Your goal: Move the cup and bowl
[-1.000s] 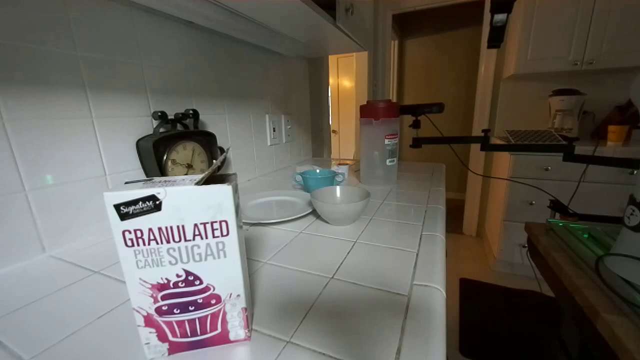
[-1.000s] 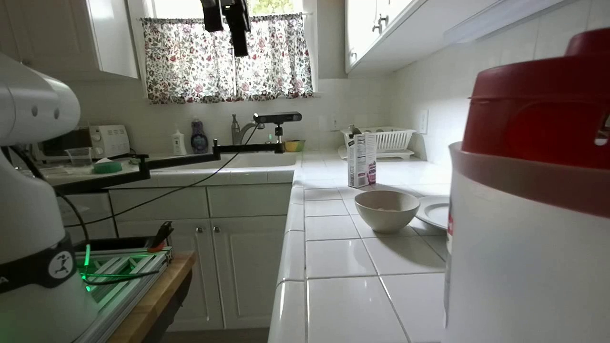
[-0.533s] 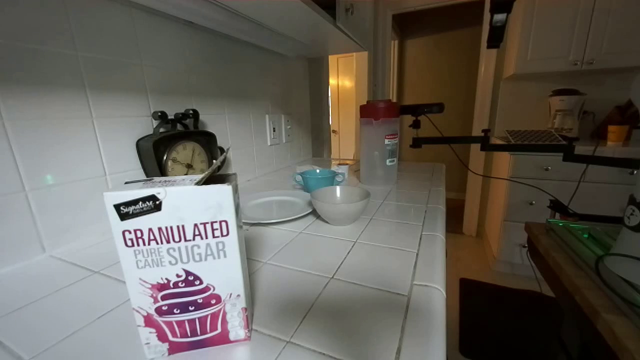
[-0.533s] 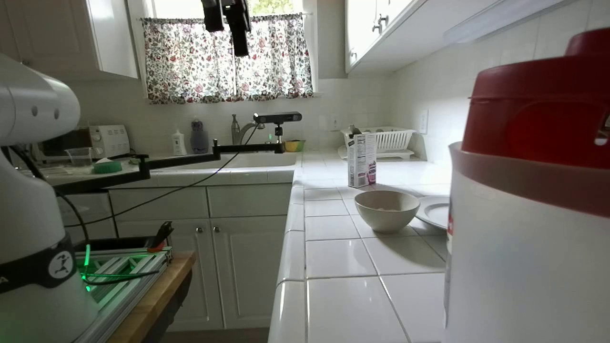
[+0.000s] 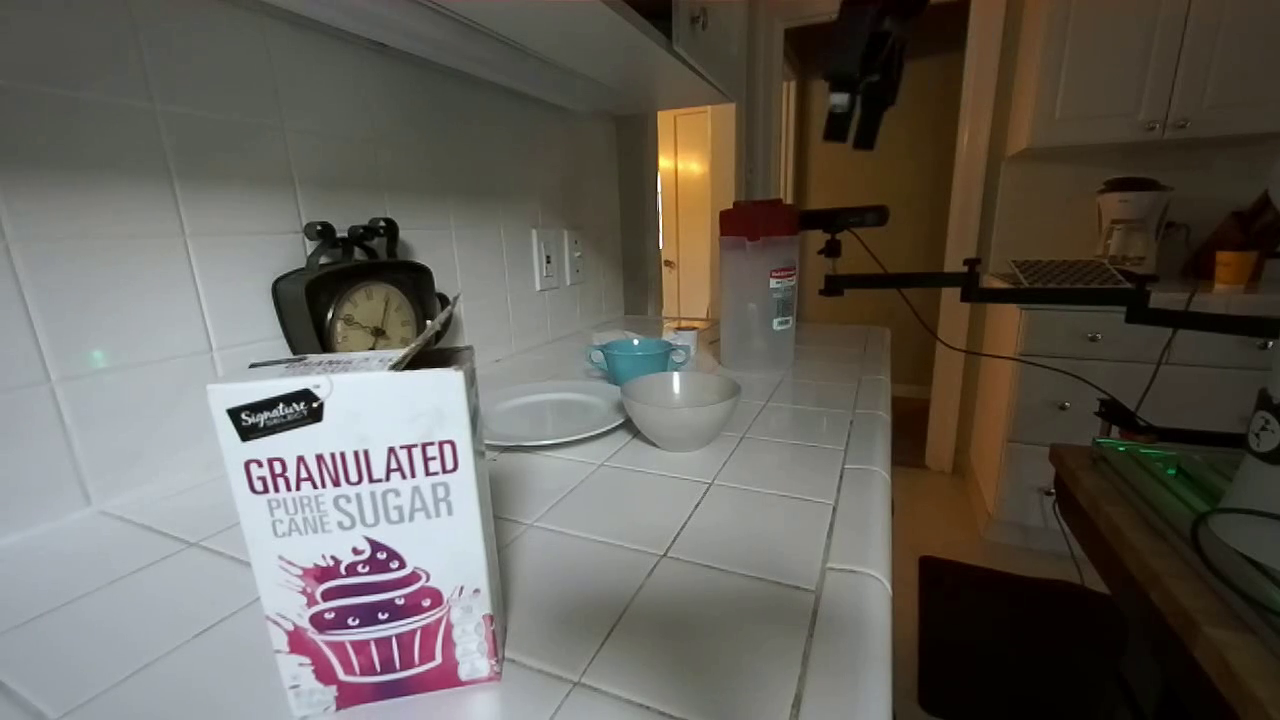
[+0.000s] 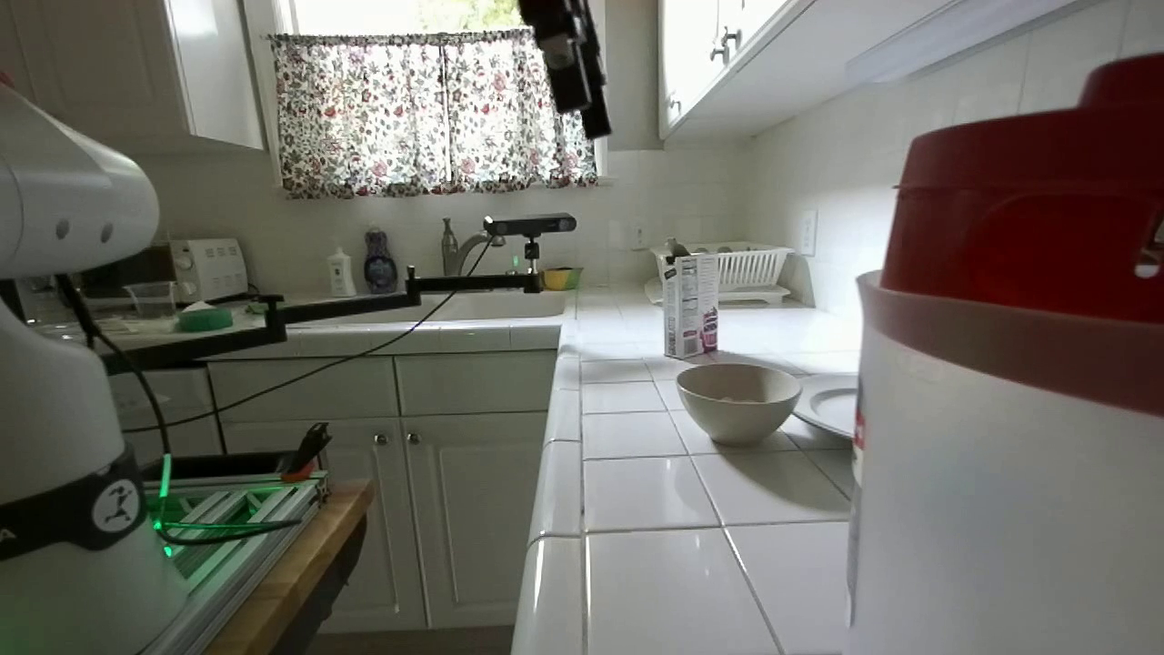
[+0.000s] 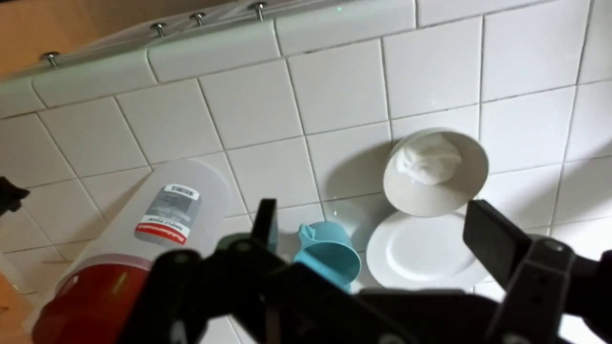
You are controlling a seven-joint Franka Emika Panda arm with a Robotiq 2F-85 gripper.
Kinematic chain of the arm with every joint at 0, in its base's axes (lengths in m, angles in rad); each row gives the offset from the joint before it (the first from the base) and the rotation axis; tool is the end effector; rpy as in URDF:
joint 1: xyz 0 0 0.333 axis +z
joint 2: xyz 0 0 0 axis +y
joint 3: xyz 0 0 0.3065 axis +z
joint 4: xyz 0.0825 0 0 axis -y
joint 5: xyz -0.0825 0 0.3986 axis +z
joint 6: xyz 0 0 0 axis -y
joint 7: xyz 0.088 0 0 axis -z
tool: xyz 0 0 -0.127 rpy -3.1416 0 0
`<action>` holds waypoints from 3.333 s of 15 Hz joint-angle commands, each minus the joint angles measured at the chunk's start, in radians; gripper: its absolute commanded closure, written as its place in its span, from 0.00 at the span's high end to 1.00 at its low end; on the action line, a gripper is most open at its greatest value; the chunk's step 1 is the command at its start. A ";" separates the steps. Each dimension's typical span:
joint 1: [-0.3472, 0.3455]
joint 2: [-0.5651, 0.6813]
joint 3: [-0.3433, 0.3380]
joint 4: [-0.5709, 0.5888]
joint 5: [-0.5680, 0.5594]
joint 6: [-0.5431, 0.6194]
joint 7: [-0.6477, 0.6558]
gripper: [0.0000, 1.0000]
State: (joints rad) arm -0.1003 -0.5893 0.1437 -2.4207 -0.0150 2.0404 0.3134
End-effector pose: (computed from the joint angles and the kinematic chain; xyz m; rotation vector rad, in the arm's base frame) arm 0.4176 0.0205 0.5022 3.0352 -0.4283 0.3333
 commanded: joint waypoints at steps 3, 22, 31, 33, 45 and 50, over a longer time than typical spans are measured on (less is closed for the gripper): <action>-0.024 0.313 -0.036 0.213 -0.008 0.073 0.073 1.00; 0.028 0.559 -0.144 0.156 -0.016 0.569 -0.298 1.00; 0.024 0.692 -0.155 0.099 -0.022 0.821 -0.433 1.00; 0.025 0.686 -0.155 0.102 -0.022 0.819 -0.433 1.00; -0.049 0.750 -0.127 0.100 0.075 0.848 -0.684 1.00; -0.087 0.803 -0.084 0.113 0.155 0.885 -0.807 1.00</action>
State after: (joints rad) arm -0.1531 0.1834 0.0215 -2.3202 0.0779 2.8829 -0.3925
